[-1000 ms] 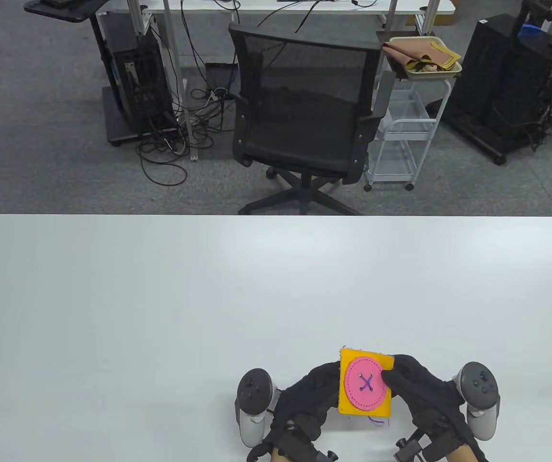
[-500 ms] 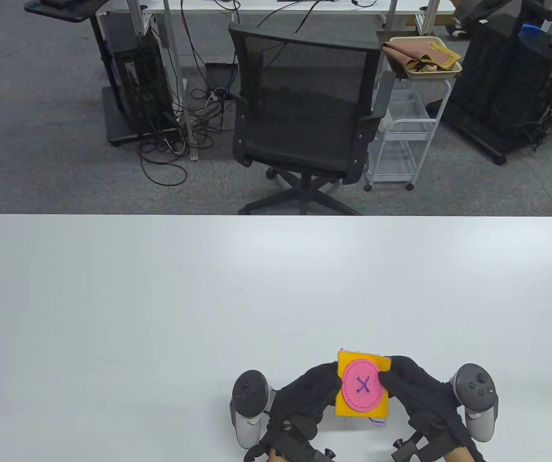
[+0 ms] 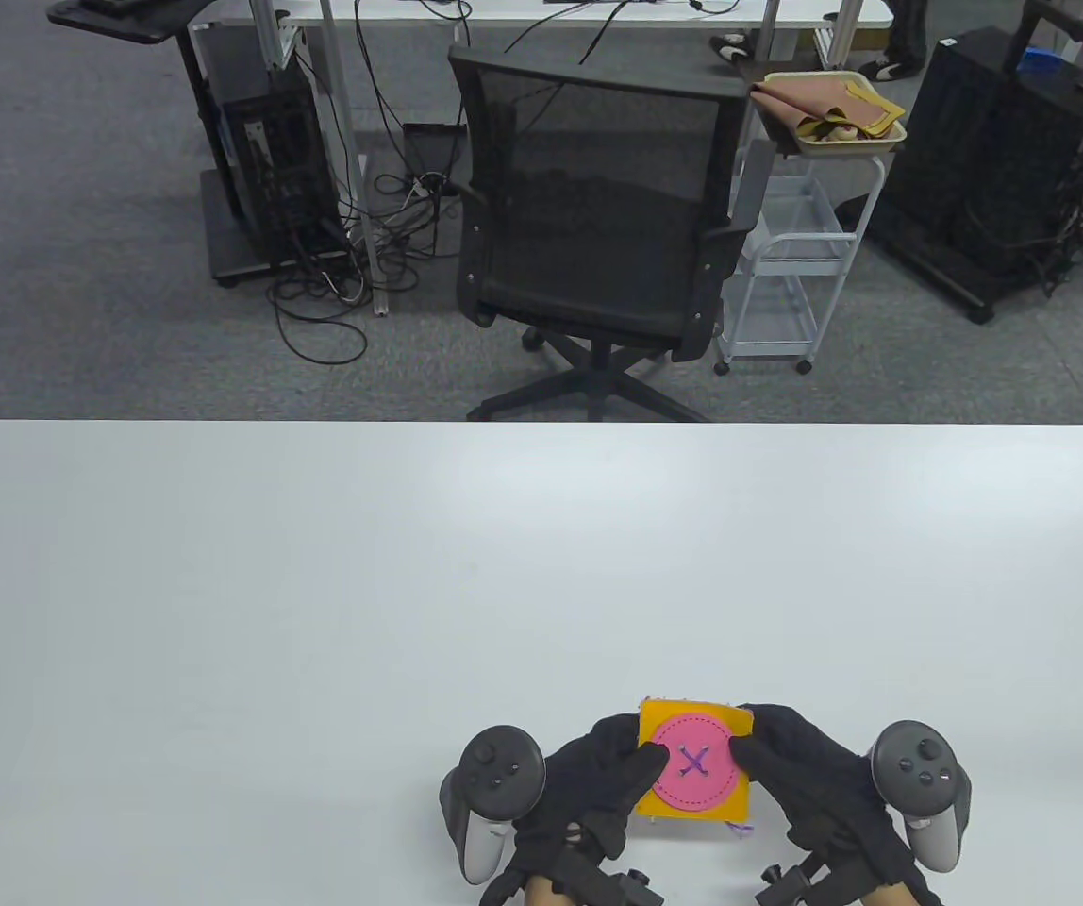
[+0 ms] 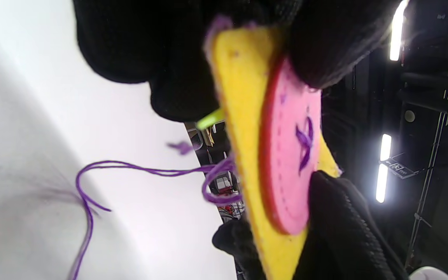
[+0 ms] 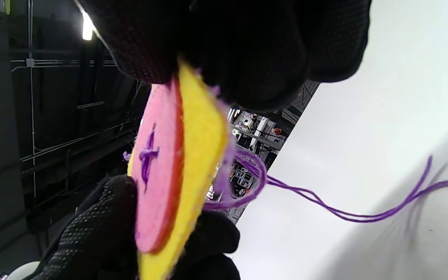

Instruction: Sew button in X pattern

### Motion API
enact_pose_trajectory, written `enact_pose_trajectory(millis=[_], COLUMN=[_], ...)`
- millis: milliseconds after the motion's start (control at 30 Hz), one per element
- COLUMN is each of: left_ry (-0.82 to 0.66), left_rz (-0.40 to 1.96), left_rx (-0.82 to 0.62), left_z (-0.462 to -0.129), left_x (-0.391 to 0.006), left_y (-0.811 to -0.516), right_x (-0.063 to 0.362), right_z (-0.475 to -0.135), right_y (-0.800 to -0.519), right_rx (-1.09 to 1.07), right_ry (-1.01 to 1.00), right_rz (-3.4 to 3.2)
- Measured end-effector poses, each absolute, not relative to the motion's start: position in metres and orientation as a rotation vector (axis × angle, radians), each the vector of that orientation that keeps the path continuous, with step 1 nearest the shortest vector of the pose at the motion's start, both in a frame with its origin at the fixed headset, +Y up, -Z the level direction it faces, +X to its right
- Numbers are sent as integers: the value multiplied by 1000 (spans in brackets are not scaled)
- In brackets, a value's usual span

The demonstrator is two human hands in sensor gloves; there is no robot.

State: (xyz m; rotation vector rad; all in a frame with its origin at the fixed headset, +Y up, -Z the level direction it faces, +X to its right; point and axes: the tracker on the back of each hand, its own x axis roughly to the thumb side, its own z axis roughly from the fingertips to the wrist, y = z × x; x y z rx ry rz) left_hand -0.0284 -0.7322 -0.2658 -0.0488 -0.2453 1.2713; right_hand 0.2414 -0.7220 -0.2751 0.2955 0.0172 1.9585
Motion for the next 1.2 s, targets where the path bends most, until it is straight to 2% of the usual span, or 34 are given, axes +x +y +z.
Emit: enact_pose_trajectory(millis=[533,733,1000,1200], left_ry=[-114,-23,118,188], left_rz=[1242,1060,823,676], left_rx=[2,10,-164,-223], left_z=[-270,-282,-312,-327], left_x=[-33,-29,-30,-29], left_y=[-724,-718,-736,-746], right_x=[252,257,262,264], right_z=[-279,-281,-285,-285], right_y=[-725,-726,-731,-730], right_rx=[211,186,135,127], right_ry=[14,25,58,57], right_rz=[1913,1886,1883,1876])
